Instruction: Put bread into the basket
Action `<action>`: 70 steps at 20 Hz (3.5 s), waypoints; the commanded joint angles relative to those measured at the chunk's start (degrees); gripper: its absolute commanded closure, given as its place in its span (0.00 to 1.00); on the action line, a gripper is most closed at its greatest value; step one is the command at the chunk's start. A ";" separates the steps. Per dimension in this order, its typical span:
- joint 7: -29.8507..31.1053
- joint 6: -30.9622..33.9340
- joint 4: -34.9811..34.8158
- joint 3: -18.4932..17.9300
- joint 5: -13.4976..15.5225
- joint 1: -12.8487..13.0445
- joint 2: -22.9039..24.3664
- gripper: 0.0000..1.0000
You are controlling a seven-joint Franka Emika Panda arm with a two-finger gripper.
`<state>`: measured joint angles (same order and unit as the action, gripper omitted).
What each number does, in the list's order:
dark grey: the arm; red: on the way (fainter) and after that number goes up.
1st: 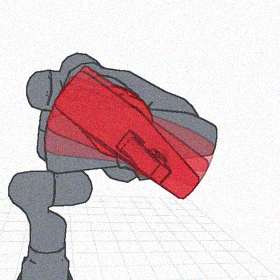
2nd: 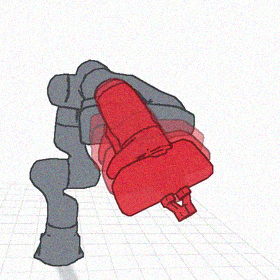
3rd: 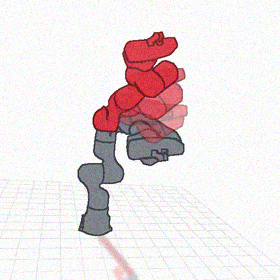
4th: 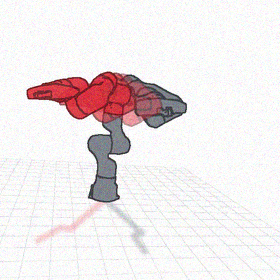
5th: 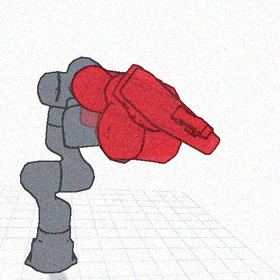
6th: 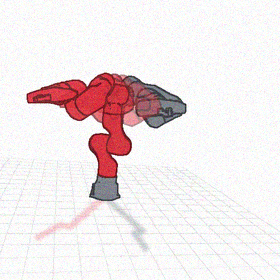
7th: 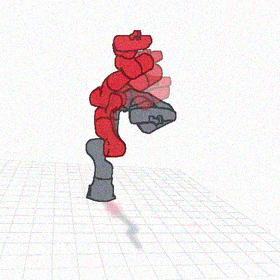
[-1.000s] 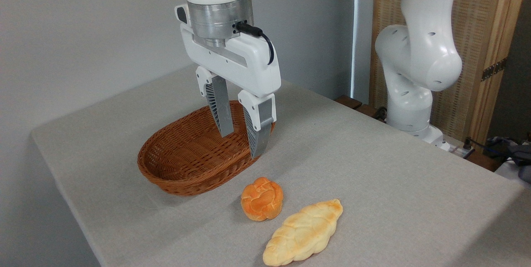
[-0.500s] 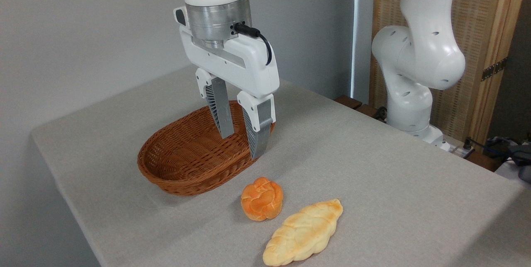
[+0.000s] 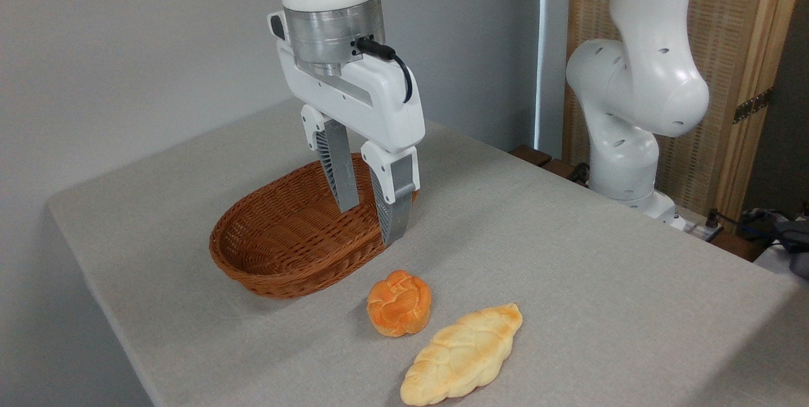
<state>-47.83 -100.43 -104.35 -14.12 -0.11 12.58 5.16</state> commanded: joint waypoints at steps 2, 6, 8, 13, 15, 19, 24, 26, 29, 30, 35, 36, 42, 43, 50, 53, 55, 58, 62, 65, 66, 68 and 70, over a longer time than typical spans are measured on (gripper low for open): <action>-2.53 1.46 0.46 0.24 0.81 -0.62 -0.15 0.00; -9.27 1.29 -0.15 0.15 0.72 -0.62 -0.24 0.00; -15.34 1.29 -0.15 -0.46 0.72 -0.62 -0.24 0.00; -31.67 0.50 -1.38 -1.52 0.64 -0.71 -0.24 0.00; -37.30 -0.11 -2.35 -1.52 0.37 -0.71 -0.33 0.00; -46.46 -2.66 -5.16 -1.52 0.11 -0.80 -0.24 0.00; -48.67 -10.64 -10.07 -1.43 0.02 -0.45 -0.15 0.00; -49.11 -12.24 -11.40 -1.43 -0.07 -0.19 -0.15 0.00; -55.16 -12.69 -13.07 -1.43 -0.07 -0.10 -0.15 0.00; -55.87 -12.69 -13.34 -1.43 -0.07 -0.10 -0.15 0.00; -57.55 -12.60 -15.53 -1.35 -0.07 -0.01 -0.15 0.00; -58.07 -12.69 -15.97 -1.26 -0.15 0.08 -0.15 0.00; -58.43 -13.56 -16.85 -0.99 -2.18 0.96 -0.24 0.00; -58.60 -13.83 -16.85 -0.99 -2.18 0.96 -0.24 0.00; -61.15 -14.97 -17.99 -0.99 -2.70 0.96 -0.33 0.00; -61.15 -15.06 -18.70 -0.99 -2.70 1.13 -0.41 0.00; -61.15 -15.32 -18.70 -0.99 -2.79 1.57 -0.85 0.00; -61.15 -16.37 -18.70 -0.99 -2.79 1.84 -1.29 0.00; -61.07 -18.31 -18.61 -0.99 -2.79 1.84 -2.08 0.00; -61.07 -18.58 -18.70 -0.91 -2.79 1.93 -2.61 0.00; -61.07 -18.49 -18.70 -0.91 -2.79 1.93 -2.61 0.00; -60.98 -18.40 -18.70 -0.82 -2.79 2.01 -2.70 0.01; -60.98 -18.05 -18.70 -0.82 -2.79 1.93 -2.70 0.07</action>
<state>-107.97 -117.62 -122.49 -14.65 -2.26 14.15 2.20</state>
